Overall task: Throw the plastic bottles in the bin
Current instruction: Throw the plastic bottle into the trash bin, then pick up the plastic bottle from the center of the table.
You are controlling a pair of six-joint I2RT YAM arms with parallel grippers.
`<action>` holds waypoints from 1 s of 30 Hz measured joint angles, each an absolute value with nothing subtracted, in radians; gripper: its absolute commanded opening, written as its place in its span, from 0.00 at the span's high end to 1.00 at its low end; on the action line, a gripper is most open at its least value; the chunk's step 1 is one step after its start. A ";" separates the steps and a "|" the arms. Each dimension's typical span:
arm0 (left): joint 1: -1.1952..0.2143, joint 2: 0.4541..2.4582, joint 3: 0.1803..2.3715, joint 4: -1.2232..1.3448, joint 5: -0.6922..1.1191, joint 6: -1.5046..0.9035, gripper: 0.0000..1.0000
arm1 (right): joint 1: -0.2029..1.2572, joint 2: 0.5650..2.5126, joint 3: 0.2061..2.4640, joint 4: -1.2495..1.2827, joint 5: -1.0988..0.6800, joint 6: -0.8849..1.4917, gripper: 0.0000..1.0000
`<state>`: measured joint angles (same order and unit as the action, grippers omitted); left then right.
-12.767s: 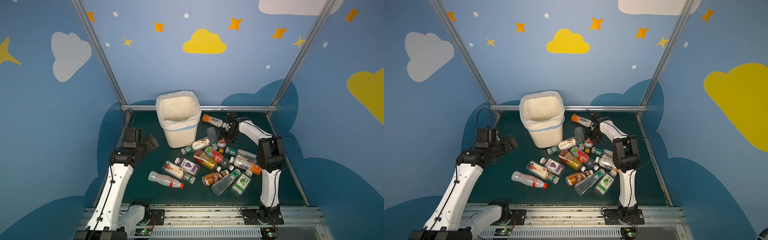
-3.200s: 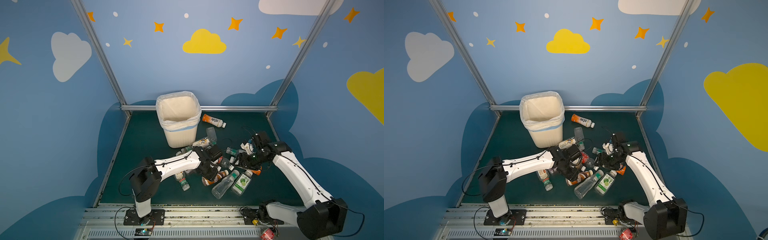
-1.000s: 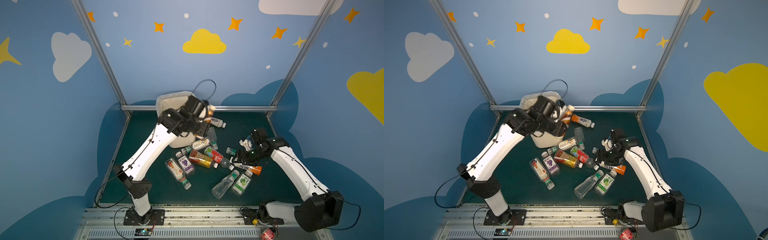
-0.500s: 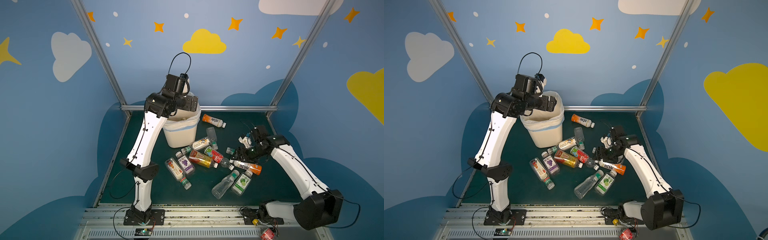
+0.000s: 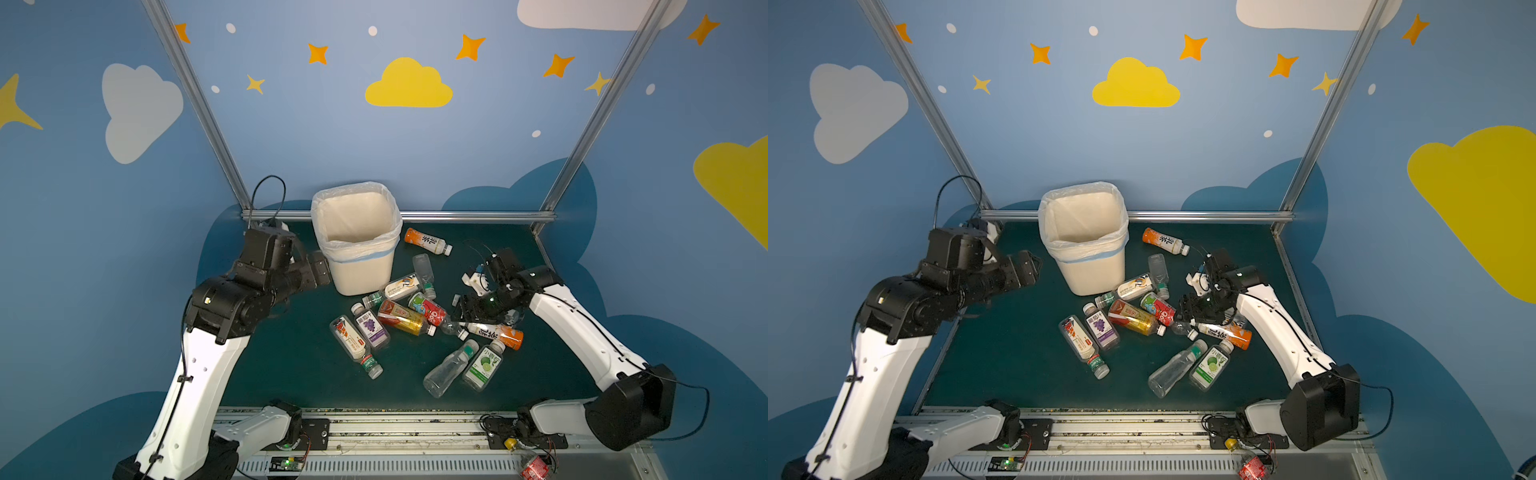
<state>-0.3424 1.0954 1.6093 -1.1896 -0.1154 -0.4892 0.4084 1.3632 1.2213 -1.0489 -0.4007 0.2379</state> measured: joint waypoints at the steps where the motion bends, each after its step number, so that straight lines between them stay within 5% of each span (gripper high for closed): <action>1: -0.336 1.066 1.542 -1.190 -0.114 -0.517 0.00 | 0.424 1.374 1.228 -1.043 -0.401 0.238 0.28; 12: -0.282 0.828 0.953 -1.096 -0.051 -0.755 0.00 | 0.492 1.661 1.518 -0.982 -0.265 0.273 0.27; 23: -0.281 0.752 0.910 -0.996 -0.046 -0.792 0.00 | 0.486 2.164 2.031 -1.032 -0.156 0.271 0.27; 30: -0.281 0.886 0.980 -0.968 -0.047 -0.748 0.00 | 0.487 2.355 2.283 -1.105 -0.096 0.264 0.24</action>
<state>-0.2813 0.8856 0.9798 -0.9676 -0.0475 -0.7475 0.4866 2.3547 2.2829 -1.1046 -0.0956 0.2638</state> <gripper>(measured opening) 0.996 0.751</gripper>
